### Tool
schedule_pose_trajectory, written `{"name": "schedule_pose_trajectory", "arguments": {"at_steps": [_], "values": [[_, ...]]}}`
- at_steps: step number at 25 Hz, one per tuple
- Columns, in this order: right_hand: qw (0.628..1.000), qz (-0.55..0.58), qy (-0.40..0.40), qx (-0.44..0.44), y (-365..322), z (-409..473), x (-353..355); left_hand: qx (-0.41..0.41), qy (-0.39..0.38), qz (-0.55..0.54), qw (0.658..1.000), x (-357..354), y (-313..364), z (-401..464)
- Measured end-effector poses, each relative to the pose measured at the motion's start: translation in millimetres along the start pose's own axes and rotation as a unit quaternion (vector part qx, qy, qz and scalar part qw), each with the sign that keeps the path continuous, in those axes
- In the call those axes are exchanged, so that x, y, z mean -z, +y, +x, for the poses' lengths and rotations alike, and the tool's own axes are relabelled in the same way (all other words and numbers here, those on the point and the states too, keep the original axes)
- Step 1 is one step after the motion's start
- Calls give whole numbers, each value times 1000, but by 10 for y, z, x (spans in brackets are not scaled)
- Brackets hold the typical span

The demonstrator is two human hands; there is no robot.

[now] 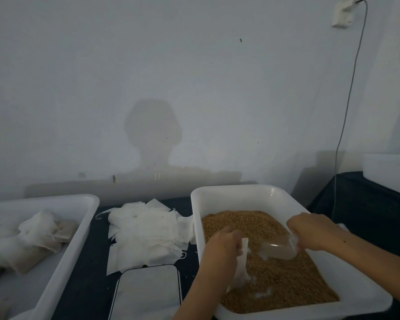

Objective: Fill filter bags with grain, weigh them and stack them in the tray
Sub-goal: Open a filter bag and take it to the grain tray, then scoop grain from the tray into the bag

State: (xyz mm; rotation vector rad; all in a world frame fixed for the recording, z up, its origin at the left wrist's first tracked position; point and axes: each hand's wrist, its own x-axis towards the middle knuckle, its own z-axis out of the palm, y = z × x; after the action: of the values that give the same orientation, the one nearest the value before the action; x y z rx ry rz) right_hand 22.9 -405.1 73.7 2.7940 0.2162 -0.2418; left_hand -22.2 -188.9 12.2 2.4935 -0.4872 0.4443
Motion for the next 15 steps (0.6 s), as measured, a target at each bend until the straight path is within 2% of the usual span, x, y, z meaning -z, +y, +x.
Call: {"name": "schedule_pose_trajectory", "arguments": {"at_steps": [5, 11, 15], "values": [[989, 116, 89, -8, -256, 216, -207, 20, 32, -12, 999, -15, -12, -17], [967, 200, 159, 7, -496, 506, -378, 41, 37, -8, 998, -21, -20, -14], [952, 264, 152, -3, -398, 478, -400, 45, 48, -9, 998, -18, -31, 3]]}}
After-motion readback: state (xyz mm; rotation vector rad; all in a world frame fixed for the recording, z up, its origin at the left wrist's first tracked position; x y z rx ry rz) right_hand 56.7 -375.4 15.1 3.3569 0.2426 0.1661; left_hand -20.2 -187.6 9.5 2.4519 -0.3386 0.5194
